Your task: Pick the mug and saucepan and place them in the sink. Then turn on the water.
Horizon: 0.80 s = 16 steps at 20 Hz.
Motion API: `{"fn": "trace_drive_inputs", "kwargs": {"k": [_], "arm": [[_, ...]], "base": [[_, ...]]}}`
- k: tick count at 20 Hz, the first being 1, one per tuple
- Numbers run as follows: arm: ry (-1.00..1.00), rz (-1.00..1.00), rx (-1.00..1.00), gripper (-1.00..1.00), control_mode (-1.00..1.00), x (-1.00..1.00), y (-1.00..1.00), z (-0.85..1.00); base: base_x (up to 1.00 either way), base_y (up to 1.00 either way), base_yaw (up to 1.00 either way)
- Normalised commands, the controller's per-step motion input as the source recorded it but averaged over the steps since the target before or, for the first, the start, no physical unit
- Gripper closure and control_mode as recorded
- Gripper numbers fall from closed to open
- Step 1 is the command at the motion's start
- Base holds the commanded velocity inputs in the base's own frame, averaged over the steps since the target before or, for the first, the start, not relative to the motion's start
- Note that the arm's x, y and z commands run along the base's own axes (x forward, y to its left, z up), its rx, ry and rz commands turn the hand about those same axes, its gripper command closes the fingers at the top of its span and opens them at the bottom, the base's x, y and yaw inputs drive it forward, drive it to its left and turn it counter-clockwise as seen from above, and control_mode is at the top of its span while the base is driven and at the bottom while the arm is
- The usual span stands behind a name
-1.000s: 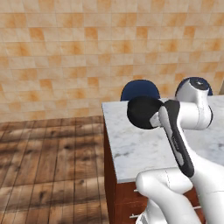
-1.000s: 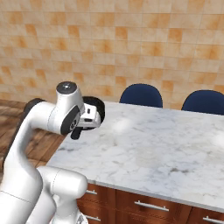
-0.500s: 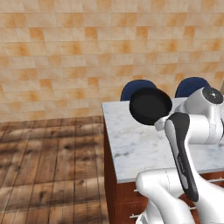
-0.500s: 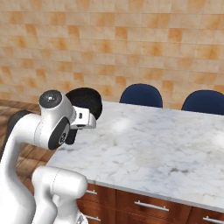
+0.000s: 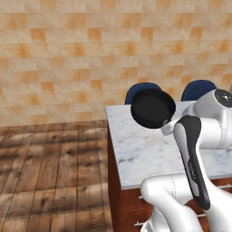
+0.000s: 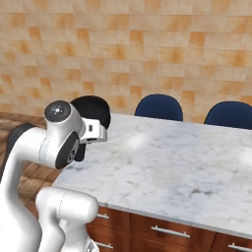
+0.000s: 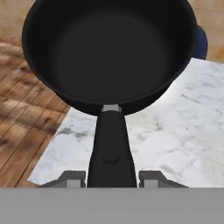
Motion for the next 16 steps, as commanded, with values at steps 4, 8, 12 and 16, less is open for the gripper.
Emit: {"fn": "trace_drive_inputs", "kwargs": {"k": [4,8,12,16], "arm": [[0.03,0.12,0.0,1.0,-1.0,0.0,0.17,0.01],[0.0,0.0,0.0,1.0,1.0,0.0,0.0,0.0],[0.0,0.0,0.0,1.0,1.0,0.0,0.0,0.0],[0.0,0.0,0.0,1.0,1.0,0.0,0.0,0.0]], "base": [[0.0,0.0,0.0],[0.0,0.35,0.15],[-0.27,0.37,0.07],[-0.7,0.22,0.0]]}}
